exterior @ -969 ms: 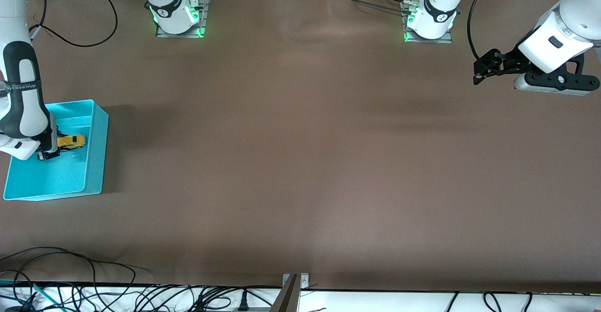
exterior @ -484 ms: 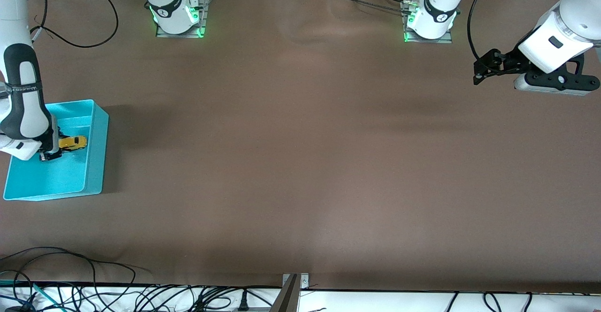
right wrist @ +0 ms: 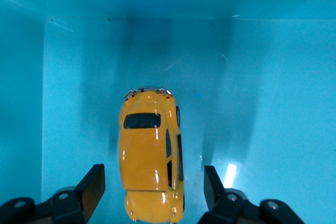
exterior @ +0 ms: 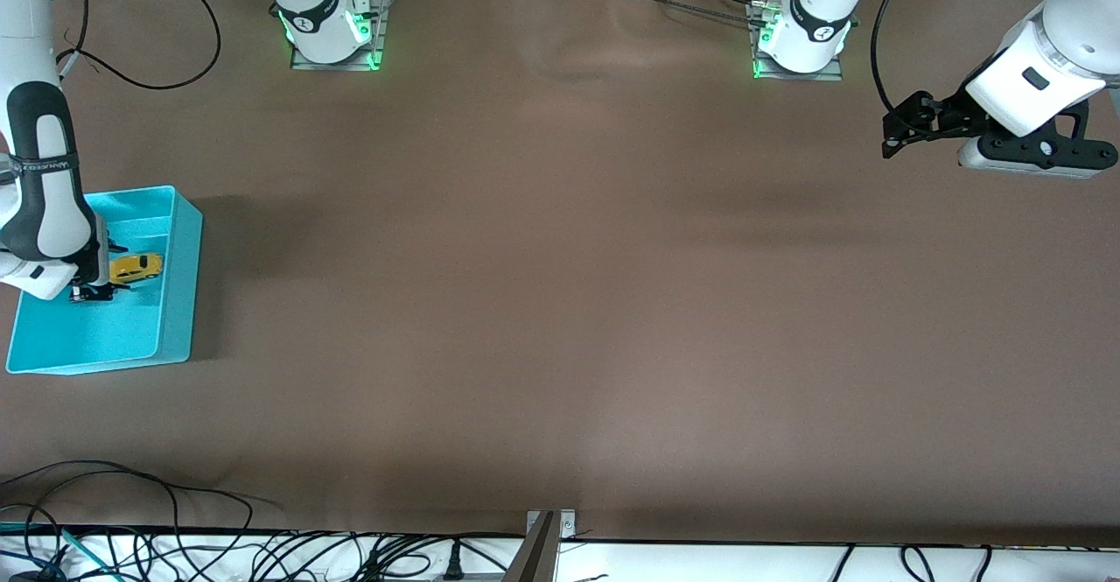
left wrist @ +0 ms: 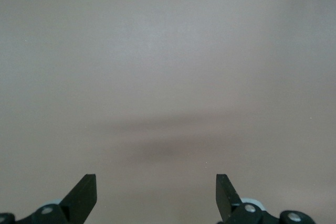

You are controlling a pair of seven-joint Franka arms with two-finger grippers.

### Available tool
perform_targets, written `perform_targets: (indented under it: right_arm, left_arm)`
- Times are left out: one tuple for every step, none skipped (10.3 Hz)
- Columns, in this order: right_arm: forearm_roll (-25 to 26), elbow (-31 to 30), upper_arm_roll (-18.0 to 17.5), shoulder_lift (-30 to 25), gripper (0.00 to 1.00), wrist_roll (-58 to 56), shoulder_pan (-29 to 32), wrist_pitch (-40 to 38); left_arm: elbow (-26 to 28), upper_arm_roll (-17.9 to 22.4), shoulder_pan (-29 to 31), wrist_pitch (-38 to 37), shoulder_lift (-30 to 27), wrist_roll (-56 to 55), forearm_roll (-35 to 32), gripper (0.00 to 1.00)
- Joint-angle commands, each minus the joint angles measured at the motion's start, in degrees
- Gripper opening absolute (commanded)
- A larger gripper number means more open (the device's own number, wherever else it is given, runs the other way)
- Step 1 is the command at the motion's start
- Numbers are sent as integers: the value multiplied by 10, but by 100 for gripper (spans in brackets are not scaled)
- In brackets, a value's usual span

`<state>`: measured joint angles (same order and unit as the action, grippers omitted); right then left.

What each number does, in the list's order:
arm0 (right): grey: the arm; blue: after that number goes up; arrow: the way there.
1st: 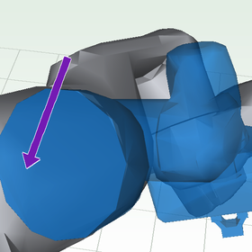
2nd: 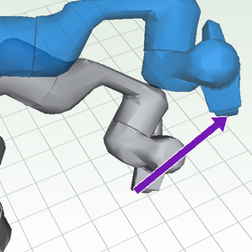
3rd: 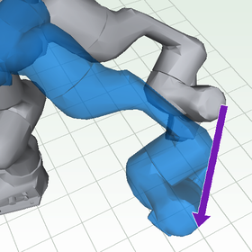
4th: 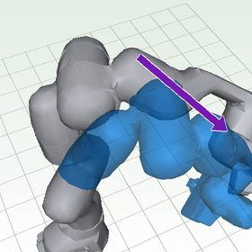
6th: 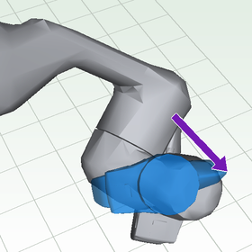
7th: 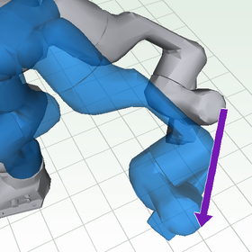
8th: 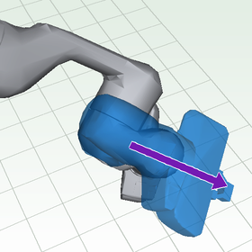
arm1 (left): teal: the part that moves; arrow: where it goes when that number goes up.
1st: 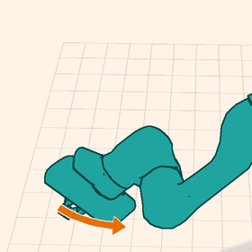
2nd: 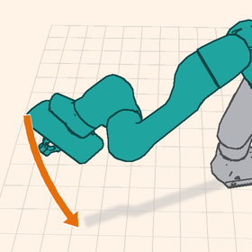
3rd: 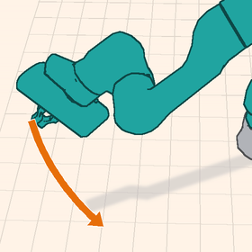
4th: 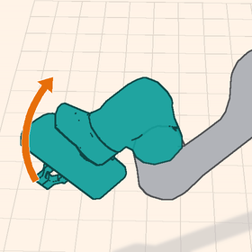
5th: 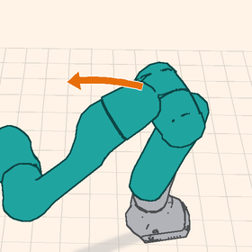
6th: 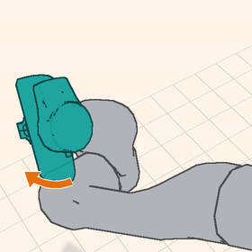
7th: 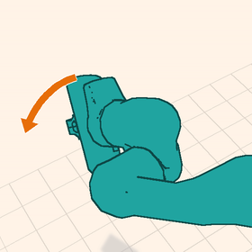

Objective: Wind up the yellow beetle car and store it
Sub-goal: 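Lower the car into the teal bin and open the right gripper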

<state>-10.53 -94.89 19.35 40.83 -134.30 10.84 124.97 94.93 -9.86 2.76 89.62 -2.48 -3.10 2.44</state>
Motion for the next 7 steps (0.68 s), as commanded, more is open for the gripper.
perform_targets:
  right_arm:
    - [-10, 63, -4, 0, 93, -10, 0, -72]
    - [-12, 89, -4, -1, 97, -3, 0, -104]
    - [-12, 110, -3, -2, 100, 15, -1, -137]
    - [-10, 131, -3, -10, 100, 45, -2, -174]
    - [-5, 143, -2, -21, 100, 75, -2, -206]
    - [-5, 147, -2, -38, 100, 110, -4, -238]
    - [-4, 146, -4, -62, 100, 152, -4, -257]
  left_arm:
    - [-13, -2, 1, -8, 5, -6, -12, 100]
    - [-13, -2, 1, -9, 5, -6, -12, 100]
    - [-13, -2, 1, -8, 5, -6, -12, 100]
    - [-13, -2, 1, -8, 5, -6, -12, 100]
    - [-13, -2, 1, -8, 5, -5, -12, 100]
    - [-13, -2, 1, -8, 5, -5, -12, 100]
    - [-13, -2, 1, -8, 5, -5, -12, 100]
